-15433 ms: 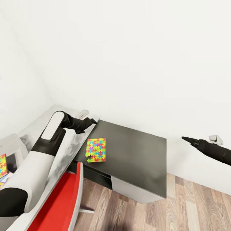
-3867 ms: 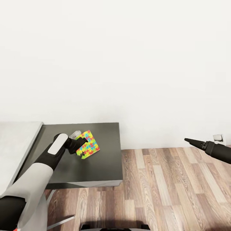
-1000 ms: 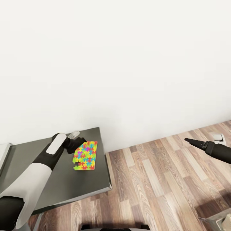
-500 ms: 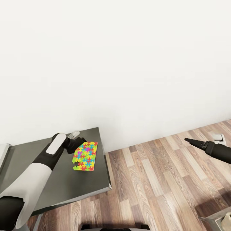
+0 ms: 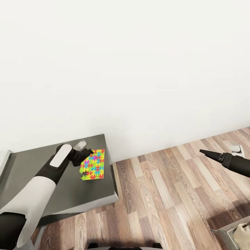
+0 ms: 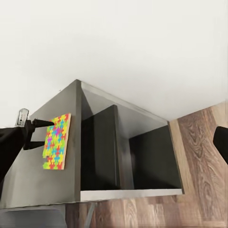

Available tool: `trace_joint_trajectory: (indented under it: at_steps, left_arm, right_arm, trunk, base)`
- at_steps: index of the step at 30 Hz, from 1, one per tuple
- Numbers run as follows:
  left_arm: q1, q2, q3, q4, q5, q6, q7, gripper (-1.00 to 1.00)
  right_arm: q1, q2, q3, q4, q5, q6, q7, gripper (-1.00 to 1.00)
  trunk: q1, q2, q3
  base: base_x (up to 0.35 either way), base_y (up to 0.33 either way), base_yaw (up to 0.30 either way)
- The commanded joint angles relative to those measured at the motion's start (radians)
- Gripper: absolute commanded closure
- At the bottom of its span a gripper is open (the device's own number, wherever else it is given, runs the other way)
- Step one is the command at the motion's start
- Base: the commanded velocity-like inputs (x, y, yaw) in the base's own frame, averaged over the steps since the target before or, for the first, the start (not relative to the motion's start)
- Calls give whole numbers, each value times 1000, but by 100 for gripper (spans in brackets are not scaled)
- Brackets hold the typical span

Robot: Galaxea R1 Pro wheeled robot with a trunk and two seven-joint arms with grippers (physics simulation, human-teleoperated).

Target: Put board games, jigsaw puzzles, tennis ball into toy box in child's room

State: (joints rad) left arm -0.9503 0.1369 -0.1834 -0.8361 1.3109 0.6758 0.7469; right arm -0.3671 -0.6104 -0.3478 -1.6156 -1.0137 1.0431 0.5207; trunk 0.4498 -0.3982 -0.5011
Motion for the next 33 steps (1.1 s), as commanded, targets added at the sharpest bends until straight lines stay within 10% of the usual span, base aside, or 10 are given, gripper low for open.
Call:
trace_joint_trajectory:
  at_steps: [1, 33]
  left_arm:
    - [-1, 1, -3, -1, 9, -1, 9, -100]
    - [-1, 1, -2, -1, 10, -1, 9, -100]
  right_arm:
    - [-1, 0, -1, 0, 7, 4, 9, -100]
    - [-1, 0, 0, 0, 7, 4, 9, -100]
  trunk:
    - [0, -2, -2]
    - [0, -2, -2]
  base:
    - [-206, -125, 0]
    - [-34, -19, -74]
